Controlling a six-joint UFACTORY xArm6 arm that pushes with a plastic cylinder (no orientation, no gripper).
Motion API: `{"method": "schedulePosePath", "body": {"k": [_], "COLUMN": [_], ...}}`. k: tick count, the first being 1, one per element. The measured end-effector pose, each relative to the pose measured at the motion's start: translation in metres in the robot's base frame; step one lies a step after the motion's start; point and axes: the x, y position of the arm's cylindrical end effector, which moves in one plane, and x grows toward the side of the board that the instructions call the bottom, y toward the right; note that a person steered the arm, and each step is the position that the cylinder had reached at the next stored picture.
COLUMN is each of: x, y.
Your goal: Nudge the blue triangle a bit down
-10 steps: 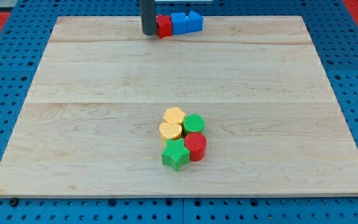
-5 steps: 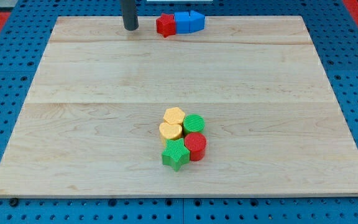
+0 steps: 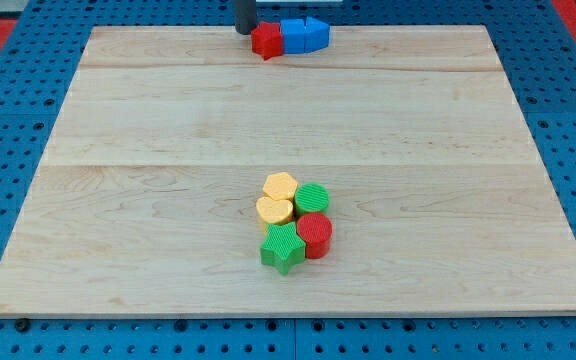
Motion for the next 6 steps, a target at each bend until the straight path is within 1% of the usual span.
{"method": "schedulePosePath", "body": {"k": [1, 2, 3, 4, 5, 6], "x": [0.002, 0.041, 0.087, 0.097, 0.067, 0.018], "y": [-0.028, -0.045, -0.035, 0.034, 0.135, 0.198]}}
